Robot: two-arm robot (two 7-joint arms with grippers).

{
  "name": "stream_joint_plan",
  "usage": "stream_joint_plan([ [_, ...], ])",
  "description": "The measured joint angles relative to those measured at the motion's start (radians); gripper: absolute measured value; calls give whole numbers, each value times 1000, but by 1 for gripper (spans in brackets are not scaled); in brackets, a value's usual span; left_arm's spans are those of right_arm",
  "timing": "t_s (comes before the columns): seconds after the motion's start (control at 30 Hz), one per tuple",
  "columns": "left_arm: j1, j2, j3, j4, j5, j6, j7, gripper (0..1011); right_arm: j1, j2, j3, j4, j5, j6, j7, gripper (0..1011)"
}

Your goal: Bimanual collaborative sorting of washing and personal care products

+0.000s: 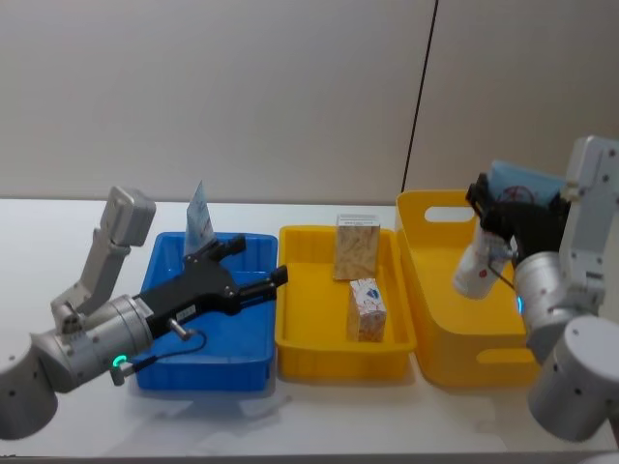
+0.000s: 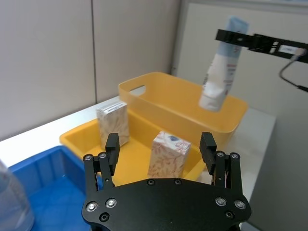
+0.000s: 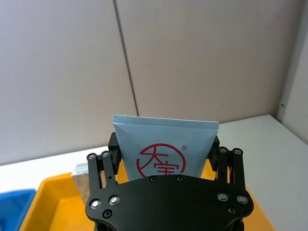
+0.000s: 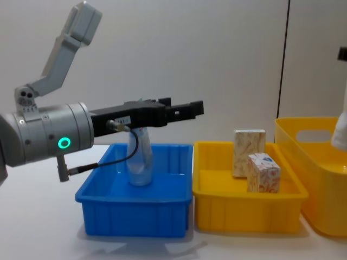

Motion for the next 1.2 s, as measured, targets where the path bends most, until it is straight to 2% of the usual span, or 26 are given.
stream_joint_plan([
  [0.97,197,60,-11,-268,194,23,381,1002,-258,287,-155,-126,169,-175,208,1005],
  [1.2,248,76,-14,-338,244,28,480,1001,-302,335,-181,-146,198,-204,243,1005],
])
